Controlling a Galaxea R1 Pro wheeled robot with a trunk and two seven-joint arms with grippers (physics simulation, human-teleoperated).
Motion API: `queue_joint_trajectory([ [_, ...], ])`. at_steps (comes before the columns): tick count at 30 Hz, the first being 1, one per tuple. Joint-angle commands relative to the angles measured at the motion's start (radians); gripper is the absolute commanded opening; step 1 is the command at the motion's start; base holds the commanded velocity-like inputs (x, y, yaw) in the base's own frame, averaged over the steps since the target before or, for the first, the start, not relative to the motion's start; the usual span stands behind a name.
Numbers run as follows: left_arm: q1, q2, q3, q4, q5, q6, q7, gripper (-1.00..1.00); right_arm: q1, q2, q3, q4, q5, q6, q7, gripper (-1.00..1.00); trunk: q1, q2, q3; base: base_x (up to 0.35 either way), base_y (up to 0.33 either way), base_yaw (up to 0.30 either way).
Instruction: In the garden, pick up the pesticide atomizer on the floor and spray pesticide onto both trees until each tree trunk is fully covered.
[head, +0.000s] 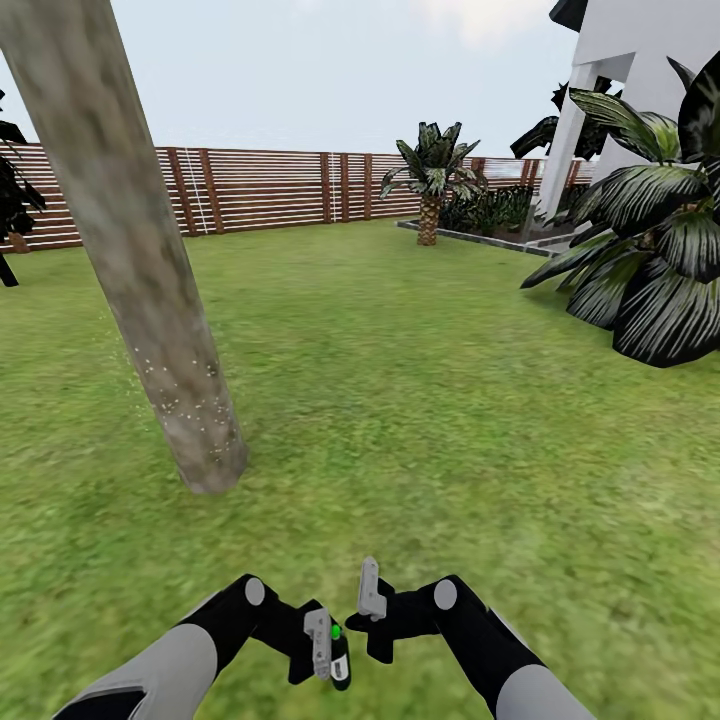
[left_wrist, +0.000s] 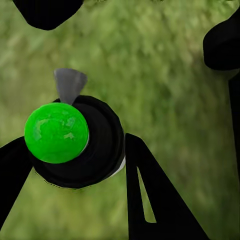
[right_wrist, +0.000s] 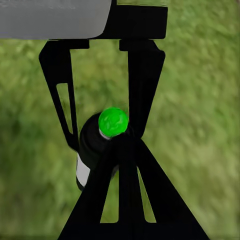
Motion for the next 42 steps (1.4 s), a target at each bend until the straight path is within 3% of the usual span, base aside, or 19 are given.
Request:
queue_joint_trajectory([
  [1,0.000,-0.004,0.009,-0.001,-0.009,-0.004,-0.006,-1.00,0.000,0.000,-0.001,-0.001,0.010,-0.007,0.001,-1.00,0.000,0.000,-0.001,0.000,0.000,0.000],
  [42,0.000,-0.021,0.009,-0.007,-0.007,-0.003,-0.009,-1.00,0.000,-0.002,-0.006,0.006,0.013,-0.010,0.001,-1.00,0.000,0.000,-0.001,0.000,0.000,0.000],
])
